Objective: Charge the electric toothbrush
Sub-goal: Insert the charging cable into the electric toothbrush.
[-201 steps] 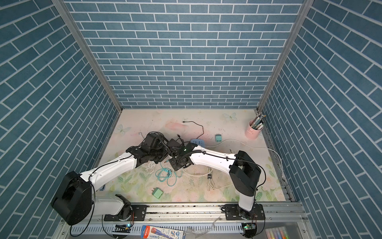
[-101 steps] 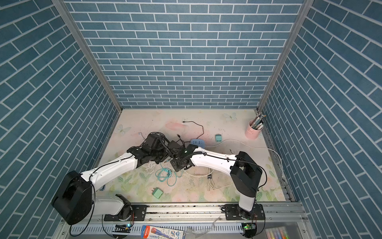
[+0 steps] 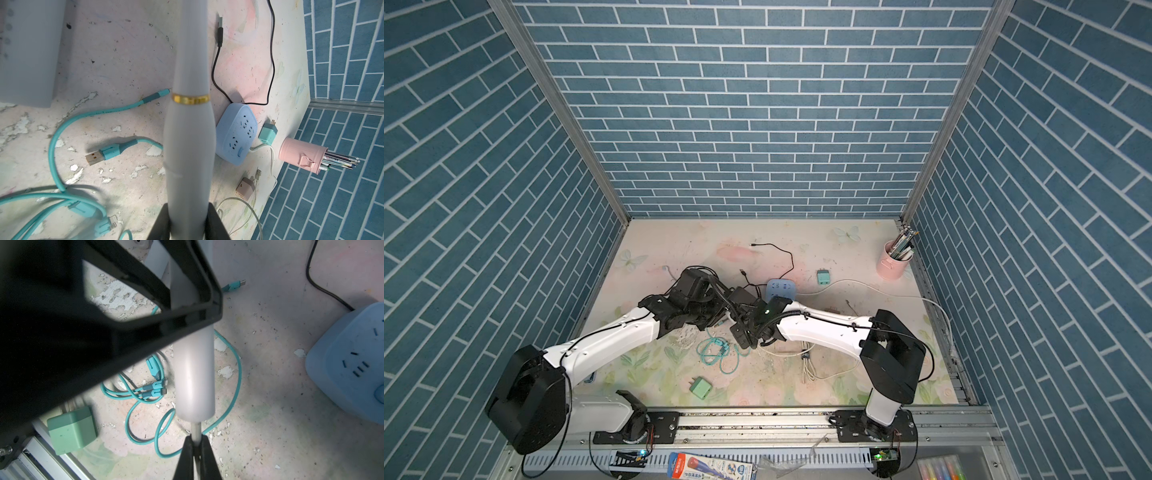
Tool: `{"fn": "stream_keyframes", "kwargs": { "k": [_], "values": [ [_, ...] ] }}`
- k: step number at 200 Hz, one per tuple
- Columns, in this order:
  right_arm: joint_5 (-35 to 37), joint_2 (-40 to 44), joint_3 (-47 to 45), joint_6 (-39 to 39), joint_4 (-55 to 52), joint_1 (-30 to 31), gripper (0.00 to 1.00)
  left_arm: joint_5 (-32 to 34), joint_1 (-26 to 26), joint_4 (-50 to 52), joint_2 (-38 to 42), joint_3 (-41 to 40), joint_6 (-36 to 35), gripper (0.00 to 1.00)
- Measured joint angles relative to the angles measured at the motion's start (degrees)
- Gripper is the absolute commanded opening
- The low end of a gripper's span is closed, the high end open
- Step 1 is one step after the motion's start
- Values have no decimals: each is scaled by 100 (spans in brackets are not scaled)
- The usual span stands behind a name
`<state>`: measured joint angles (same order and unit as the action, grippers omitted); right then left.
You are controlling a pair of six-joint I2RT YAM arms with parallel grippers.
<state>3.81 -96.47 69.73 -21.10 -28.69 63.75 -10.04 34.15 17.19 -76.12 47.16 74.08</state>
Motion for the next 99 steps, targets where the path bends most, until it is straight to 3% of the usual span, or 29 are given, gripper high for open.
{"fn": "stream_keyframes", "kwargs": {
  "k": [99],
  "values": [
    [105,0,39,15,-11,2,0,0,17,-2,0,31,-9,0]
  ]
}}
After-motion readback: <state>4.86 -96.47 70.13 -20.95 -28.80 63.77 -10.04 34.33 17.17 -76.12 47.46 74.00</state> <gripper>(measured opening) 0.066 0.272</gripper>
